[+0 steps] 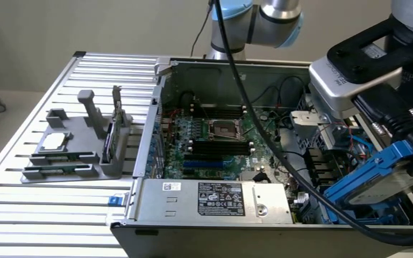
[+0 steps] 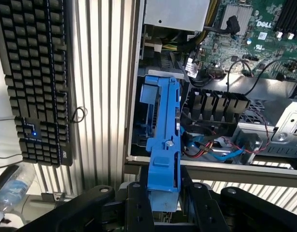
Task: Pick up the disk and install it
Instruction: 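Insert the second disk wire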
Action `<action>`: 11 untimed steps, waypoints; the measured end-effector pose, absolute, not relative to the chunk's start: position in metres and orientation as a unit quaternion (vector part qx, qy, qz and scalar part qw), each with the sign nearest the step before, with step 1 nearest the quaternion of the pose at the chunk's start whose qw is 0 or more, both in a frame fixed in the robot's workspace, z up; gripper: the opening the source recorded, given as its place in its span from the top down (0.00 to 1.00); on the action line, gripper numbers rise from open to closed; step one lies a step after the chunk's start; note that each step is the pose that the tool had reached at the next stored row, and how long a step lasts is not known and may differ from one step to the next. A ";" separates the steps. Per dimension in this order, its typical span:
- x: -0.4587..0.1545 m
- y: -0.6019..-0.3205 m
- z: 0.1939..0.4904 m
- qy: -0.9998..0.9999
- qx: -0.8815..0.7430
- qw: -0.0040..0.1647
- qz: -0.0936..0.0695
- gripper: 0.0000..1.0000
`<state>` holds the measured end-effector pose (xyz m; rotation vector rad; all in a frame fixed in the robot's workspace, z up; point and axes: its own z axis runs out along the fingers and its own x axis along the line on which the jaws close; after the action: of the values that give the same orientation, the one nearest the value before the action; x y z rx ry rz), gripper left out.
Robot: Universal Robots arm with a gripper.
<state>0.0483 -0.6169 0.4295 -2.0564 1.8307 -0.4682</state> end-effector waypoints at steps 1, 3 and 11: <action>0.048 -0.616 0.429 0.645 -0.725 0.175 -0.168 0.66; 0.048 -0.614 0.429 0.644 -0.724 0.178 -0.173 0.66; 0.043 -0.612 0.427 0.640 -0.722 0.184 -0.186 0.66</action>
<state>0.0434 -0.6123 0.4272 -2.0370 1.8060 -0.5238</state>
